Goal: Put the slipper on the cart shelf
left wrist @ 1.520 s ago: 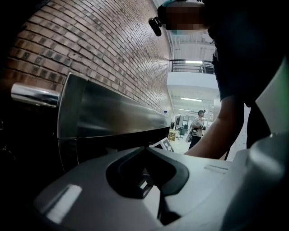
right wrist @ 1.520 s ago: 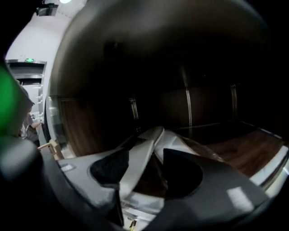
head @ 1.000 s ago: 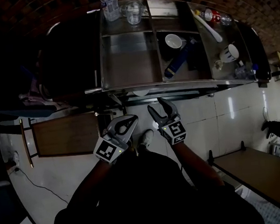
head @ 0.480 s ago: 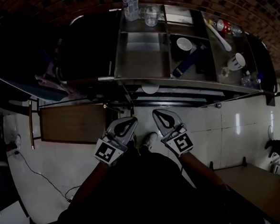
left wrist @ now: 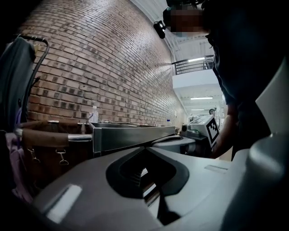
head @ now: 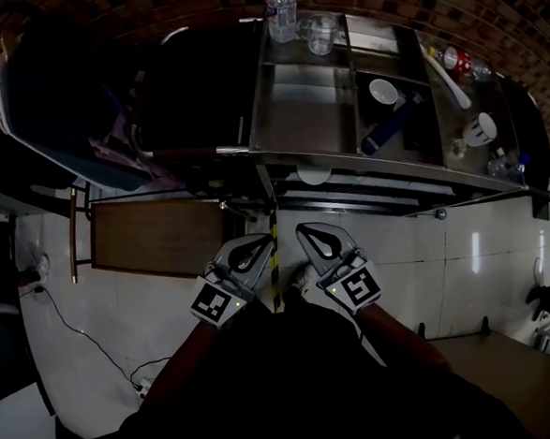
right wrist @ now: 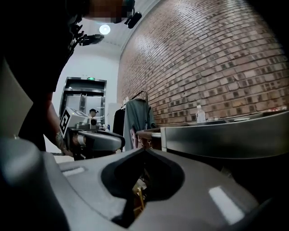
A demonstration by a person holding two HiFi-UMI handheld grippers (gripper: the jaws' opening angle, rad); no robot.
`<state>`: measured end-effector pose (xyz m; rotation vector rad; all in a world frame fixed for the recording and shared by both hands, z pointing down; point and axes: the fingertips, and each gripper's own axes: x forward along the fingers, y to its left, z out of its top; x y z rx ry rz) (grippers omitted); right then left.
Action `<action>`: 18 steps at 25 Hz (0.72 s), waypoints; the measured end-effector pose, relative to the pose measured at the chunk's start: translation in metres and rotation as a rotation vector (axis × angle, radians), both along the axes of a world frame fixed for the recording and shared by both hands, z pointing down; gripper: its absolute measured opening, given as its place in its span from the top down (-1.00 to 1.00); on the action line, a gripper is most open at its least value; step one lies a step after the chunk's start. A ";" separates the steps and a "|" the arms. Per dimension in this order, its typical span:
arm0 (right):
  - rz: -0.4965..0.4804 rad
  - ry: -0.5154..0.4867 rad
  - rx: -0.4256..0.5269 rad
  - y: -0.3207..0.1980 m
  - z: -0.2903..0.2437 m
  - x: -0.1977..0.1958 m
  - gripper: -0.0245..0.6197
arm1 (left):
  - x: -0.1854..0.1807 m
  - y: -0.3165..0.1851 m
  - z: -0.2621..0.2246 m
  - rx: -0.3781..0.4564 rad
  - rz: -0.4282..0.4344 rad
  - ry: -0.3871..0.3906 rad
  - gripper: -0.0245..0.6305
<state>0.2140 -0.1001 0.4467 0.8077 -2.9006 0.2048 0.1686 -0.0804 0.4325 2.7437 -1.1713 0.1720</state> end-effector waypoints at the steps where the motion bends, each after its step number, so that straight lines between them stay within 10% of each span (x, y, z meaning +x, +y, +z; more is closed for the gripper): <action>1: 0.000 0.005 -0.002 0.000 0.001 -0.006 0.92 | -0.005 0.000 0.000 0.002 -0.001 -0.002 0.92; 18: 0.032 0.009 -0.027 0.022 0.002 -0.186 0.92 | -0.172 0.019 0.011 0.018 0.050 0.032 0.92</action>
